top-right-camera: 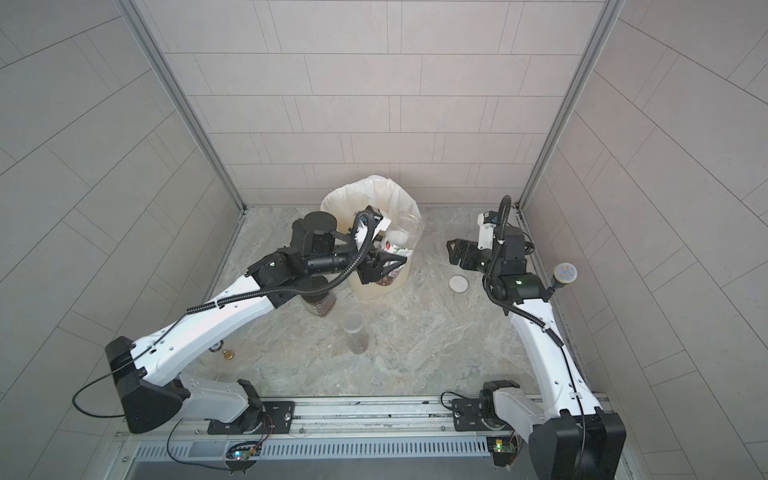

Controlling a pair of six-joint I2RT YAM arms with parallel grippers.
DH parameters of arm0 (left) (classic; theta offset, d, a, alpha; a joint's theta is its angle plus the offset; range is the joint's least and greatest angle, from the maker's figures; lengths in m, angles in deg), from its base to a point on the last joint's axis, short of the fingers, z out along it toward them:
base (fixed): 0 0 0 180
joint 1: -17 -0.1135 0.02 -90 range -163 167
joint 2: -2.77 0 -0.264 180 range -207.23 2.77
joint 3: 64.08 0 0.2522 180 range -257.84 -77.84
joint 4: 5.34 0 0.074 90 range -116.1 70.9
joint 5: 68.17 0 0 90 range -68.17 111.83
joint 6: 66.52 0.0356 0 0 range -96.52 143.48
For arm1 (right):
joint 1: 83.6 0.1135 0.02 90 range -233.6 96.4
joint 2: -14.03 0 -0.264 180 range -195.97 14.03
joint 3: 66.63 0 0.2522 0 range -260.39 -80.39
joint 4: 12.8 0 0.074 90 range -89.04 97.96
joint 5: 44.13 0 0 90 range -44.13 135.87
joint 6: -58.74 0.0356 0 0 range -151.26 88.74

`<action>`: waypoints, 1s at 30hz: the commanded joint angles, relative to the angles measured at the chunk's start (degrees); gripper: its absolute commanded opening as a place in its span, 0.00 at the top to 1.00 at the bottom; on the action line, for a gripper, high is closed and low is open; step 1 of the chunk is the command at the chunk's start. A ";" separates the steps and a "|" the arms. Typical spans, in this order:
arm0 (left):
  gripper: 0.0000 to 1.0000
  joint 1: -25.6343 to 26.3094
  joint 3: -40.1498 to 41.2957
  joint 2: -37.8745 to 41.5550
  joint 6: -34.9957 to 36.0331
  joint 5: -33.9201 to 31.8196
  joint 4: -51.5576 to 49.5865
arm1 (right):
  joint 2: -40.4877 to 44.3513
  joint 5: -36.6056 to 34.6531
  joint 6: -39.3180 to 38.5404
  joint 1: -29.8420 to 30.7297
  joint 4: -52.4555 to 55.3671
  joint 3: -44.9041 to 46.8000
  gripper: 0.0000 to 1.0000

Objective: Empty the moldy dried flower tea in the jars
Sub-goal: Pour the moldy dried flower tea into the trash bin.

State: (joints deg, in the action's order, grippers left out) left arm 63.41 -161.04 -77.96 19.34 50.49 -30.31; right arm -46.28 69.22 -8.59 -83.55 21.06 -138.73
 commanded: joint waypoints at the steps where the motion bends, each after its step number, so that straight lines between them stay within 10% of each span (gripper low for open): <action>1: 0.49 -0.18 -5.79 -2.73 -4.51 0.68 -1.37 | 1.28 7.87 5.21 -0.45 -4.31 -2.87 0.09; 20: 0.49 -3.79 -15.59 -10.69 -10.19 -3.84 -1.56 | -4.55 28.18 45.97 0.15 -60.04 -3.27 0.03; 30: 0.49 -3.83 -16.51 -11.81 -10.72 -3.27 -1.12 | -6.46 28.44 30.24 8.27 -41.38 -9.78 0.03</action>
State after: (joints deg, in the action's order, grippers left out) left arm 59.46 -175.33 -89.43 9.16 46.65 -32.86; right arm -53.98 96.54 27.00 -76.70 -24.60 -145.68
